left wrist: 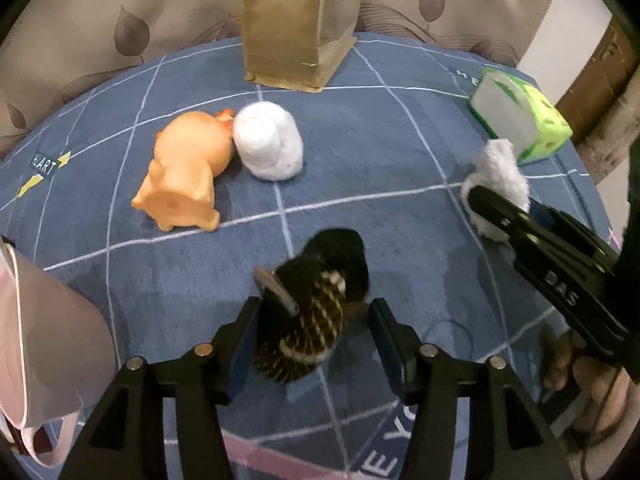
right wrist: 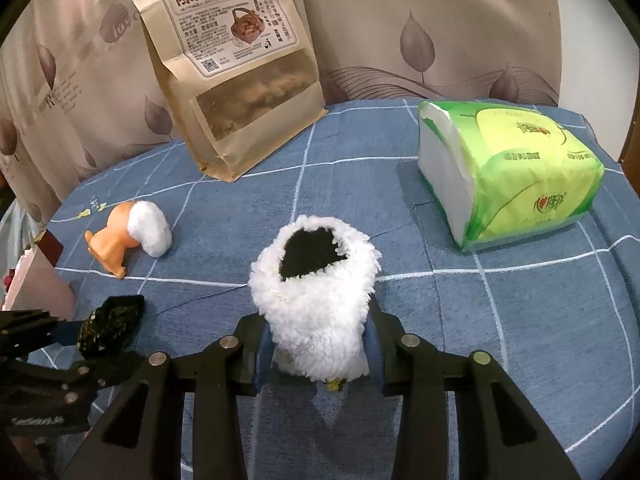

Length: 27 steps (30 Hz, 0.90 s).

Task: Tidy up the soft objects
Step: 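Grasp the black-and-gold woven item with the left tool while the right tool holds the plush boot, then carry the black-and-gold woven item with the left tool into the tin tray and release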

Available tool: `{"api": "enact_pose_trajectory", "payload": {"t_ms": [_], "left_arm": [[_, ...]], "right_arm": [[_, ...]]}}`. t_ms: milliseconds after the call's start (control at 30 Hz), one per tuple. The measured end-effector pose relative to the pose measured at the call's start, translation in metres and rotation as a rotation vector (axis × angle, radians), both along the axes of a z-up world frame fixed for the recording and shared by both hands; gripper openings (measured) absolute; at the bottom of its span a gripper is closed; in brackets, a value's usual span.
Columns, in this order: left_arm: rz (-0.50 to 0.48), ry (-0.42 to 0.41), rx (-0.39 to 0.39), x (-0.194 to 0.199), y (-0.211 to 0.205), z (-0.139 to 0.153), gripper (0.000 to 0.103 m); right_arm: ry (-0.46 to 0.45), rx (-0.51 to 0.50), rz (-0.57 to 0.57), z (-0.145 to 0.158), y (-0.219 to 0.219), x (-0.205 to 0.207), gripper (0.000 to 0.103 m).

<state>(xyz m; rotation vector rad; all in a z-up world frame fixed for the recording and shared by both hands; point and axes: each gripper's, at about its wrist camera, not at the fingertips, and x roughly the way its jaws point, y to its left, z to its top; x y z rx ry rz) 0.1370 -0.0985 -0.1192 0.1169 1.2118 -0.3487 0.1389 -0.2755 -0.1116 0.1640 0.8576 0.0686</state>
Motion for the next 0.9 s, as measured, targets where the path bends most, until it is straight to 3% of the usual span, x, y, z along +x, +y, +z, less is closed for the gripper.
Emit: {"api": "enact_pose_trajectory", "payload": {"t_ms": [100,167,267,600,900], "left_arm": [[0.007,-0.003,-0.016,0.001,0.001,0.001,0.055],[0.021,-0.009,-0.023,0.001,0.006,0.003,0.027],[0.021,-0.001,-0.049,0.000,0.011,0.007,0.018],[-0.041,-0.038,-0.058,-0.011,0.003,0.022,0.015],[-0.020,-0.046,-0.068,-0.013,0.013,0.035,0.015]], "right_arm": [[0.000,0.011,-0.001,-0.001,-0.002,0.000,0.036],[0.001,0.016,-0.002,-0.001,-0.002,0.000,0.037],[0.003,0.020,-0.002,-0.001,-0.002,0.000,0.038],[0.004,0.022,-0.002,-0.001,-0.002,0.000,0.038],[0.004,0.020,-0.002,-0.001,-0.002,0.000,0.038]]}}
